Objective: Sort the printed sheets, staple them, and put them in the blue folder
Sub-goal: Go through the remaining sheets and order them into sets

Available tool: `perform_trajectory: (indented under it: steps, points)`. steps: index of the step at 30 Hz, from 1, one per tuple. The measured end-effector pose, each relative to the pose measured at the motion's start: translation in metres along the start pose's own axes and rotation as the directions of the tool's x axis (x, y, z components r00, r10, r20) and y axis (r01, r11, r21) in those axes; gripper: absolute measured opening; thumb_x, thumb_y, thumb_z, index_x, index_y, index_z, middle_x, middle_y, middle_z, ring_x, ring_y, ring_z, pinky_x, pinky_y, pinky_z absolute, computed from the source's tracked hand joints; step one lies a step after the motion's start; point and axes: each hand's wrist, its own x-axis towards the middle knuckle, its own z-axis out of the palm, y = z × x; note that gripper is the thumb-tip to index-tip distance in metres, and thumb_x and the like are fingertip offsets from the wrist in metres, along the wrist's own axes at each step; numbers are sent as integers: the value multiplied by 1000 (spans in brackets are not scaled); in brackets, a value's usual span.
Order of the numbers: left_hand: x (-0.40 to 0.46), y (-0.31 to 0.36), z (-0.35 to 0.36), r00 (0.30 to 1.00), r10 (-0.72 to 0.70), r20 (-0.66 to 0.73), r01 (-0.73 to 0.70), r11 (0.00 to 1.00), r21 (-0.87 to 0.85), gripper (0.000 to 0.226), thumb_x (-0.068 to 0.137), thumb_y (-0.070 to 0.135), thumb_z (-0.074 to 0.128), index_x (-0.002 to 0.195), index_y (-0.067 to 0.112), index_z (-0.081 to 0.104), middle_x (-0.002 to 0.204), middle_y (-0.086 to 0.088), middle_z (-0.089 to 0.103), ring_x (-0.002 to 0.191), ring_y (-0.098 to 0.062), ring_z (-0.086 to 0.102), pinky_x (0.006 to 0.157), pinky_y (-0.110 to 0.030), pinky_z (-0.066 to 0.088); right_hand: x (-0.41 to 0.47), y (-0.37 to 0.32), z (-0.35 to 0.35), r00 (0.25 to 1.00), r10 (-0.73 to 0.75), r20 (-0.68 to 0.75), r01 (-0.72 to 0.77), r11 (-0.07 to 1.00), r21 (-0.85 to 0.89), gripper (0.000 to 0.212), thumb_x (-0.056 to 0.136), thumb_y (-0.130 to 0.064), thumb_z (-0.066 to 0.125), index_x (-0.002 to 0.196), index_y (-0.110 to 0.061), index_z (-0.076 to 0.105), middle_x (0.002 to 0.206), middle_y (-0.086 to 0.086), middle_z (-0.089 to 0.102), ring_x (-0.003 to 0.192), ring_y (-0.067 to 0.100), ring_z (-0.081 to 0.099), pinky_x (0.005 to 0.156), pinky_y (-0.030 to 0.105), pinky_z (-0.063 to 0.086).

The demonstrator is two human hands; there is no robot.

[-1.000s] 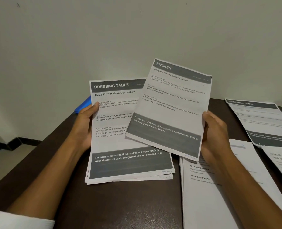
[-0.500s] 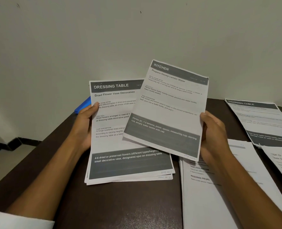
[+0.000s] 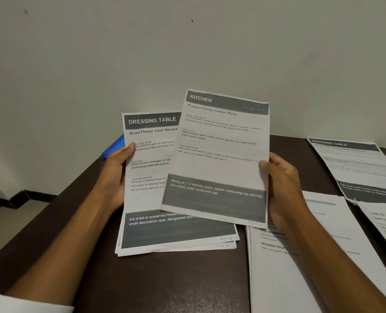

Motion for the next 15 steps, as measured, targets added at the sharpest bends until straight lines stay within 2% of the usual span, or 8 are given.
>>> perform_trajectory:
  steps: [8, 12, 15]
  points:
    - [-2, 1, 0, 1000, -3, -3, 3, 1000, 4, 35, 109, 30, 49, 137, 19, 66, 131, -9, 74, 118, -32, 72, 92, -49, 62, -8, 1, 11, 998, -47, 36, 50, 994, -93, 25, 109, -14, 49, 124, -19, 69, 111, -2, 80, 96, 19, 79, 70, 28, 64]
    - [-1, 1, 1, 1000, 4, 3, -4, 1000, 7, 37, 109, 30, 49, 141, 17, 63, 131, -9, 74, 114, -30, 73, 91, -48, 63, -8, 2, 12, 998, -53, 35, 57, 993, -107, 25, 110, -14, 50, 124, -19, 69, 115, -1, 80, 98, 20, 79, 76, 33, 65]
    - [0, 0, -1, 1000, 11, 7, -11, 1000, 21, 38, 109, 30, 49, 141, 16, 63, 132, -10, 73, 118, -32, 72, 95, -50, 61, -9, 2, 12, 998, -49, 47, 53, 995, -83, 27, 110, -13, 49, 126, -18, 69, 113, 1, 80, 97, 21, 79, 74, 33, 64]
